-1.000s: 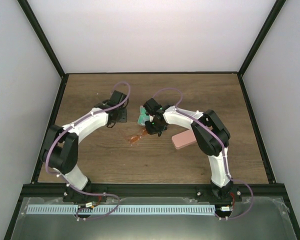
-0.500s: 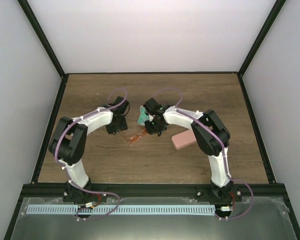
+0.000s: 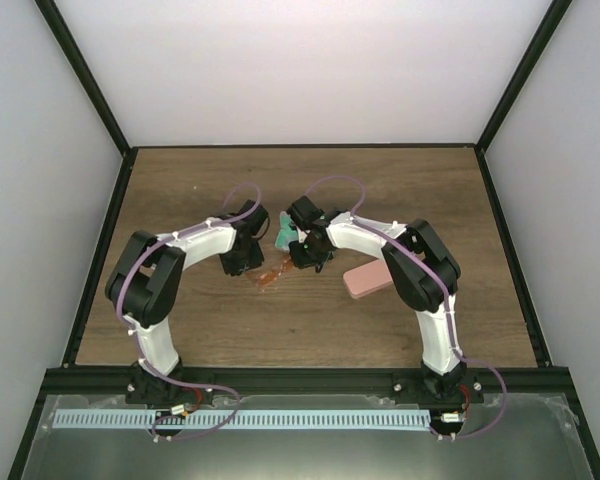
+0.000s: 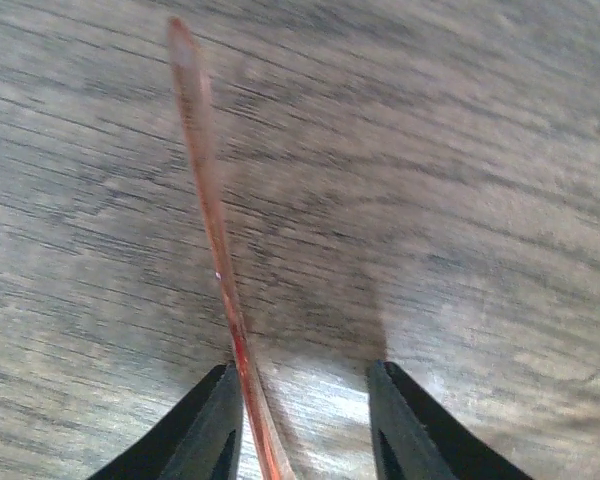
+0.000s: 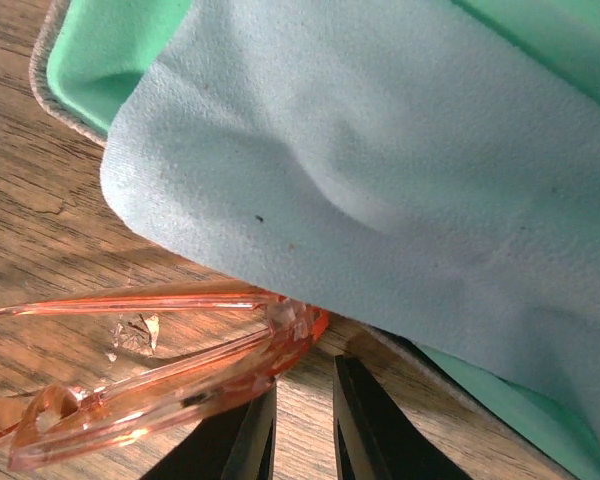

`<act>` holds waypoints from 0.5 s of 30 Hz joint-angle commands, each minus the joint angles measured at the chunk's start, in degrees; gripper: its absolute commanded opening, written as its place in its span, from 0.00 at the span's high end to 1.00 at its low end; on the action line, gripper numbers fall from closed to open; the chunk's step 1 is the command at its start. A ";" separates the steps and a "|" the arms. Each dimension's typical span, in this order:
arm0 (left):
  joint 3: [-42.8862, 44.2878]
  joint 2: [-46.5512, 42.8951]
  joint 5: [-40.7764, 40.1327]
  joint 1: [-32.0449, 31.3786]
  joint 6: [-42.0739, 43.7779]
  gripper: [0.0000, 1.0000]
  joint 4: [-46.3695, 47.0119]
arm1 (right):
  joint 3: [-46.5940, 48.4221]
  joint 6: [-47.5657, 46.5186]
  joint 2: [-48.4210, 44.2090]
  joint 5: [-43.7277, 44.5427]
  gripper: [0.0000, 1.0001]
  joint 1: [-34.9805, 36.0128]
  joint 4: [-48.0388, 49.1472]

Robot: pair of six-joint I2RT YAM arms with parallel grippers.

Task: Organize the sunglasses
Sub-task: Fold the sunglasses at the center of the board.

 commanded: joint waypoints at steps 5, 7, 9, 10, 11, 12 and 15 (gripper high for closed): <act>2.66 5.38 -0.36 -3.04 2.65 0.78 -4.22 | -1.39 -1.06 3.13 0.43 0.82 -0.38 -0.36; 2.96 5.82 -1.15 -3.36 3.64 0.80 -4.65 | -1.18 -1.16 3.38 0.42 0.82 -0.40 -0.44; 2.81 5.73 -1.51 -3.47 4.16 0.83 -4.82 | -0.91 -1.18 3.61 0.27 0.82 -0.44 -0.44; 2.72 5.65 -1.70 -3.47 4.30 0.83 -4.84 | -0.86 -1.15 3.70 0.28 0.82 -0.41 -0.44; 2.60 5.49 -1.90 -3.48 4.62 0.83 -4.72 | -0.74 -1.18 3.81 0.26 0.82 -0.41 -0.44; 2.61 5.31 -2.07 -3.51 4.99 0.83 -4.65 | -0.55 -1.24 3.92 0.26 0.82 -0.39 -0.52; 2.90 5.02 -3.06 -3.79 6.81 0.83 -4.54 | -0.15 -1.35 4.37 0.26 0.82 -0.43 -0.56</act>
